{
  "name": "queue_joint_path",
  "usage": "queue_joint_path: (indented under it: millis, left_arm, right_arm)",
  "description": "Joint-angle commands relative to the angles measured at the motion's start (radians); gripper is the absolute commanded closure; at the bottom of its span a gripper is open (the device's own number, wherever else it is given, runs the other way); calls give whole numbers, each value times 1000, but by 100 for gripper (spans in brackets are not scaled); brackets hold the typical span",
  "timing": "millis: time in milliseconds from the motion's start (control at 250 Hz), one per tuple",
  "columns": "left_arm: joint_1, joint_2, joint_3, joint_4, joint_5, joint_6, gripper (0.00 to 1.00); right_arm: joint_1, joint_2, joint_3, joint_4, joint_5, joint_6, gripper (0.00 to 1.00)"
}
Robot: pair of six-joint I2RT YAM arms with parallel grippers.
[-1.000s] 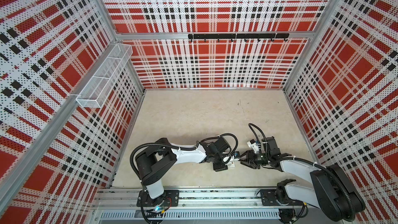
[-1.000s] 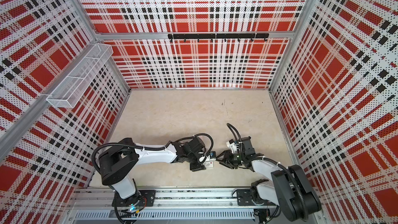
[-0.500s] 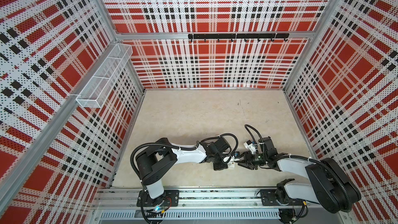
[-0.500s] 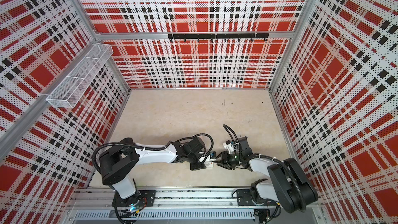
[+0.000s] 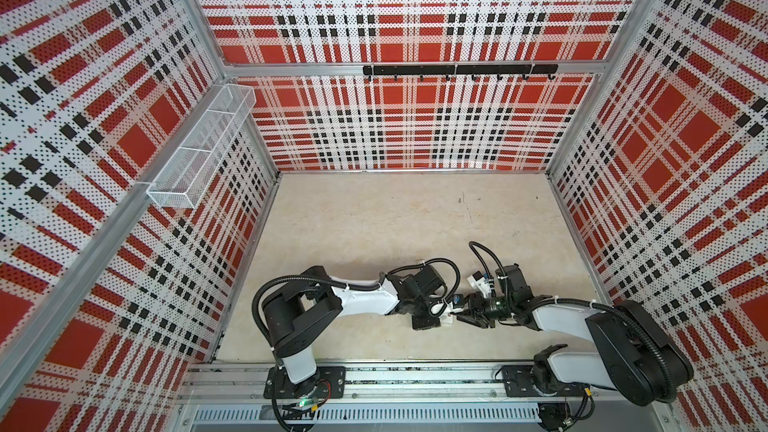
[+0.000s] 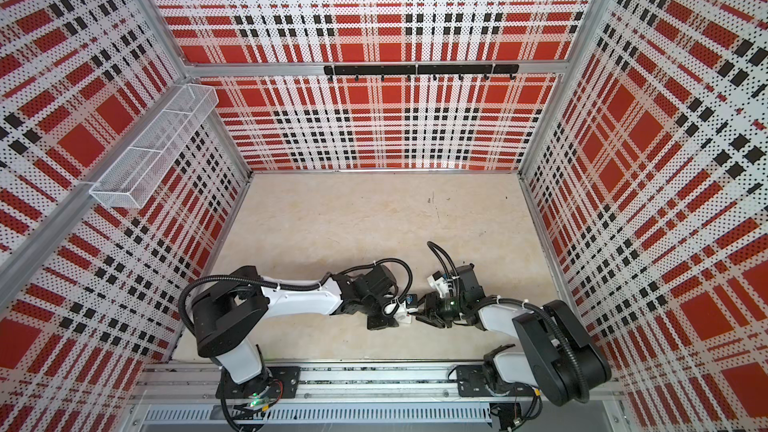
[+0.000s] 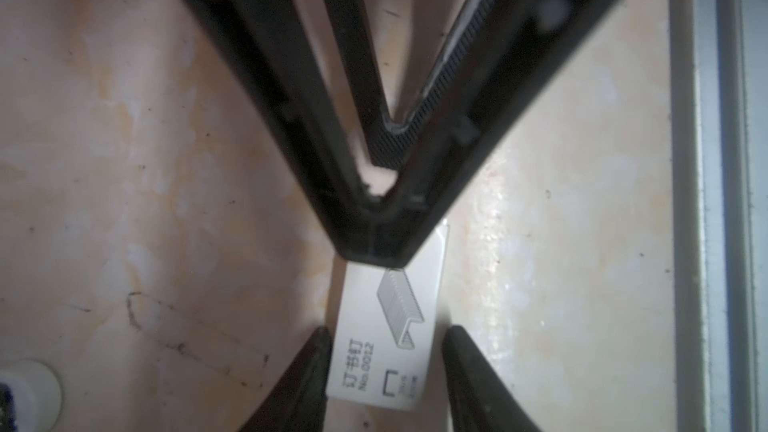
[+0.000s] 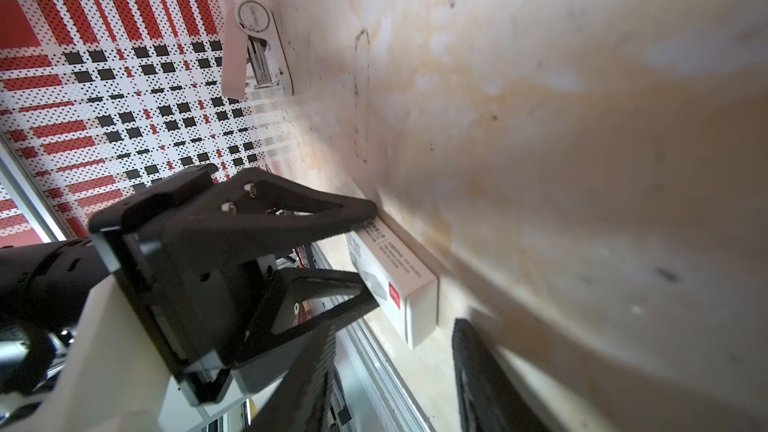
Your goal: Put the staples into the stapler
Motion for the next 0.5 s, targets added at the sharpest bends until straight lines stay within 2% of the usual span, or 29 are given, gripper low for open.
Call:
queue_joint_path:
  millis: [0,428,500]
  left_arm:
    - [-12,17,-3,-24,24,5,58]
    - [-21,22,2,-36,26,12,58]
    - [-24,27,3,-39,26,15,62]
  right_arm:
    - [6,-8,-9,34,-6,5,52]
    - [6,8,-14,50,-35,-4,54]
    - [6,3,-16,49,-36,-8,54]
